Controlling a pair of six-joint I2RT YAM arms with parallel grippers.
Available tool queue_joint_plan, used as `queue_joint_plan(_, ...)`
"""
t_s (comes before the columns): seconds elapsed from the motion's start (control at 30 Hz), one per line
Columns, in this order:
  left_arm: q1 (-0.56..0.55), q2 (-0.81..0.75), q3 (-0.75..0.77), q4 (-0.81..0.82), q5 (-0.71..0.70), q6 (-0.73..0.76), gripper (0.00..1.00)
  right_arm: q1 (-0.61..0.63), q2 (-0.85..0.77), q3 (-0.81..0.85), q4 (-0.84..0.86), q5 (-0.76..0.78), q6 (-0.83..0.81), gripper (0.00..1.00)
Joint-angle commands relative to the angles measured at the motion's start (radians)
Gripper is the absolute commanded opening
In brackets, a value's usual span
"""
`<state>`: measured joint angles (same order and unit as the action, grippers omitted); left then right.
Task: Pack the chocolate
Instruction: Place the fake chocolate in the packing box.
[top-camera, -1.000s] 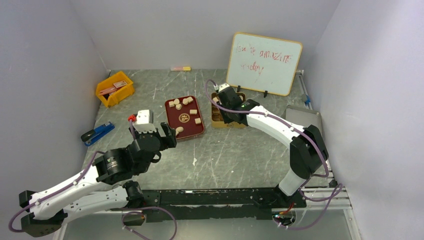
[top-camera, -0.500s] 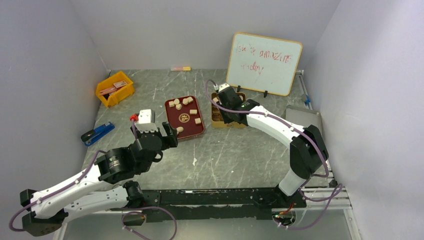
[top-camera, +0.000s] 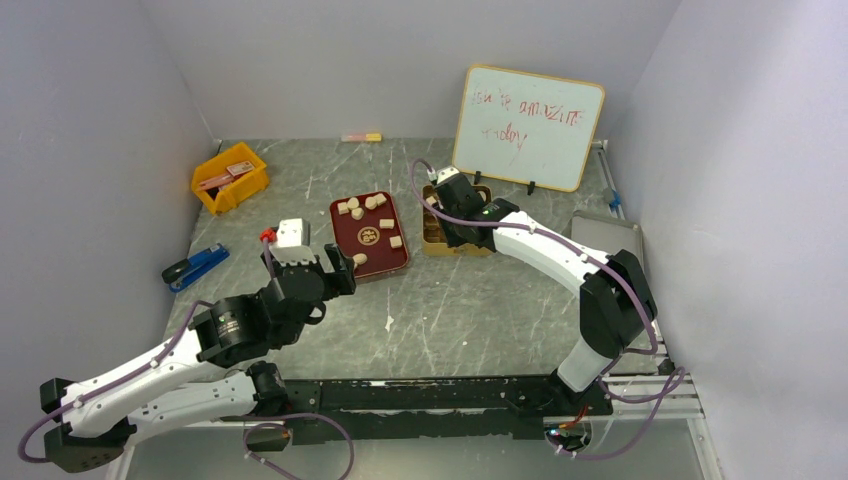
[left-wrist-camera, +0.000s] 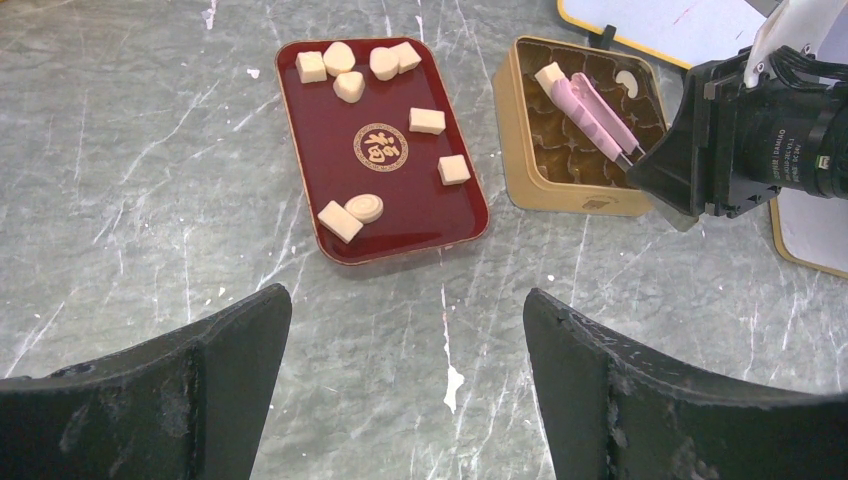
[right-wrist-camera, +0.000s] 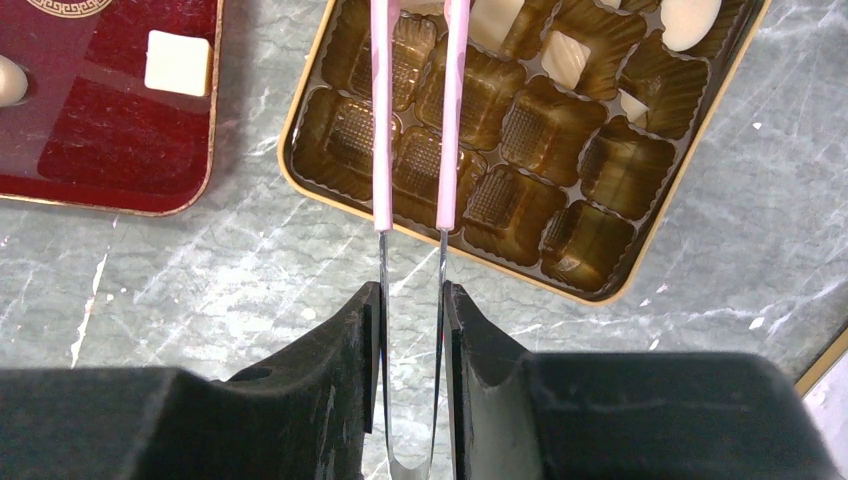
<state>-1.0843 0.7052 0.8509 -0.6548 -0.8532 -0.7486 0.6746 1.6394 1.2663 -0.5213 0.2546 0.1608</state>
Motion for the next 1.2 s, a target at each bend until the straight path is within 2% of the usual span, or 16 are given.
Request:
queue_joint_plan(0.0,-0.005,-0.001,-0.002,0.023,0.000,-0.006,0.90,-0.004,-0.012,0.024,0.046,-0.002,0.000,0.29)
queue_joint_plan(0.53,-0.005,-0.009,-0.009,0.020,-0.007,-0.009,0.90,-0.004,0.003,0.046,0.050,-0.019,0.002,0.30)
queue_joint_plan(0.77,-0.005,-0.001,-0.009,0.021,-0.004,-0.015,0.91,0.002,0.013,0.103,0.032,-0.049,0.000,0.29)
queue_joint_plan(1.17,-0.005,-0.004,-0.007,0.014,-0.005,-0.020,0.91,0.108,0.131,0.239,-0.008,-0.048,-0.012,0.29)
